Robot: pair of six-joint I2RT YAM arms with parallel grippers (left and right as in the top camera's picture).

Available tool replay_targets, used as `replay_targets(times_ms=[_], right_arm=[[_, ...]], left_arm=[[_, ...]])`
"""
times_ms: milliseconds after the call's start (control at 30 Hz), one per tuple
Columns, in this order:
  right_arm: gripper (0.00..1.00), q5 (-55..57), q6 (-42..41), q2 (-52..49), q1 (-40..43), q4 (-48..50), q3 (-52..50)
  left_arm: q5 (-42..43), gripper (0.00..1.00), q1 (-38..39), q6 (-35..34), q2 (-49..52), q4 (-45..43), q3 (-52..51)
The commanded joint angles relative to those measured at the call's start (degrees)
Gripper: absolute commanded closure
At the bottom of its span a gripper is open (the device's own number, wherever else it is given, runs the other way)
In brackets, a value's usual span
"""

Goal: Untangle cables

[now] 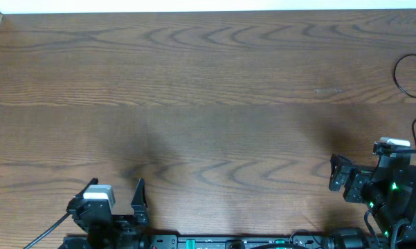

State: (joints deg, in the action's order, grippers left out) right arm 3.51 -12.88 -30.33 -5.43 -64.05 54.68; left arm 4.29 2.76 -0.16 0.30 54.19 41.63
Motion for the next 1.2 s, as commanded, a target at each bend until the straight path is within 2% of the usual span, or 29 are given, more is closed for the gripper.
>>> replay_targets(times_ms=[0, 667, 1000, 1167], right_arm=[[0.01, 0.6, -0.6, 0.0, -0.4, -0.1, 0.6], [0.01, 0.6, -0.6, 0.0, -0.4, -0.1, 0.6], [0.01, 0.7, -0.6, 0.0, -0.4, -0.1, 0.6], [0.01, 0.7, -0.6, 0.0, -0.4, -0.1, 0.6]], left_arm=[[-2.4, 0.00, -0.3, 0.5, -0.2, -2.5, -1.5], [-3.1, 0.00, -0.3, 0.3, -0.2, -30.1, -22.3], [-2.0, 0.00, -0.3, 0.3, -0.2, -50.6, -35.9], [-1.3, 0.00, -0.3, 0.3, -0.2, -54.3, -38.9]])
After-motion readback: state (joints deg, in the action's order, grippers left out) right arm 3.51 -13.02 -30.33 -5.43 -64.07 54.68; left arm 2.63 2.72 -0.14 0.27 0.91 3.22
